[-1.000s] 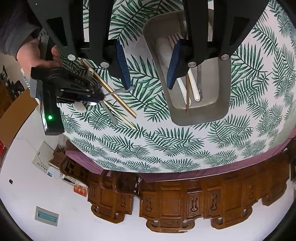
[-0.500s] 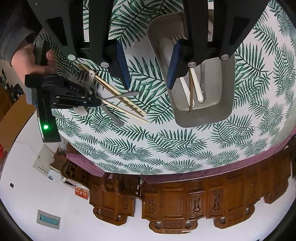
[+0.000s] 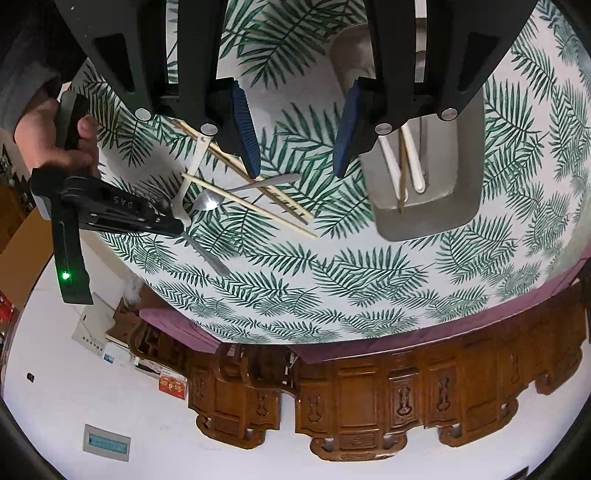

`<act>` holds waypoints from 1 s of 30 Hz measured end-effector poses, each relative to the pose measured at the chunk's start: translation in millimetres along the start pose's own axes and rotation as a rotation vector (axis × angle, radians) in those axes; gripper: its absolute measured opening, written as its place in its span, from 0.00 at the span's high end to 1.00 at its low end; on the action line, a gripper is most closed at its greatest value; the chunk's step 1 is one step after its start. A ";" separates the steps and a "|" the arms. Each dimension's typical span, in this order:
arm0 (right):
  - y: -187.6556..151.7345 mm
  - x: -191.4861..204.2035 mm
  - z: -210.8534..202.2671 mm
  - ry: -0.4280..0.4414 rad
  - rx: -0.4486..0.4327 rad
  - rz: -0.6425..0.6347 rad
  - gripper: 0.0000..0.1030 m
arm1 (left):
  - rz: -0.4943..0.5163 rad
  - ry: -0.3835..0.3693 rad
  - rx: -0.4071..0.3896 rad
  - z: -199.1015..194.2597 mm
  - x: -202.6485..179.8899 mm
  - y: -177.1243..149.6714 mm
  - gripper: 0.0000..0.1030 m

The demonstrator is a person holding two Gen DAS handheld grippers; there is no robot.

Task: Organize utensils
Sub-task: 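Lift the fork with the right gripper while the left moves to the pile, then grasp a wooden chopstick in the pile with the left gripper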

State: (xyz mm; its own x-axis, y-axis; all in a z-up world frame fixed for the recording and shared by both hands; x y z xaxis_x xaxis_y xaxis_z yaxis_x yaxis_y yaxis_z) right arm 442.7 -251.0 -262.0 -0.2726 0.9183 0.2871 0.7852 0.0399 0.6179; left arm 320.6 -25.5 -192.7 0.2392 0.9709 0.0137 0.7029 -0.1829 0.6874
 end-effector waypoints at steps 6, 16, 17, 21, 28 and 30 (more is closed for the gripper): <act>-2.9 -24.5 -5.1 -0.006 0.003 0.017 0.92 | 0.014 0.007 0.023 22.8 -23.9 12.0 0.63; -6.0 -54.2 -11.7 0.037 0.013 0.072 0.92 | 0.099 0.018 0.130 84.4 -50.2 34.0 0.63; -5.5 -56.6 -11.9 0.039 0.012 0.077 0.92 | 0.088 0.014 0.139 89.3 -51.4 35.1 0.63; -4.8 -63.6 -15.7 0.047 0.006 0.094 0.92 | 0.051 0.001 0.163 106.1 -59.6 36.1 0.63; -5.8 -68.6 -20.6 0.066 0.002 0.110 0.92 | -0.027 -0.010 0.223 136.2 -70.5 36.4 0.63; -5.5 -68.2 -22.1 0.074 -0.003 0.108 0.93 | -0.046 -0.003 0.245 142.8 -70.7 34.7 0.63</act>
State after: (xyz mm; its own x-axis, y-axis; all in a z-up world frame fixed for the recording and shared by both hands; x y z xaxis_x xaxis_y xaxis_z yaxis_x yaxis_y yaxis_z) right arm 444.7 -322.5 -268.8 -0.2268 0.8854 0.4057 0.8108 -0.0591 0.5824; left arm 423.8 -122.5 -273.5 0.2048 0.9787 -0.0155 0.8546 -0.1711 0.4904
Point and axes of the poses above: each gripper's, at about its wrist camera, not at the fingertips, and z roughly the way its jaws point, x to its left, y to its top, the point moved 2 cm from there along z, roughly the way its jaws point, and after that the axes turned 8 degrees about z, right-handed, at the moved point
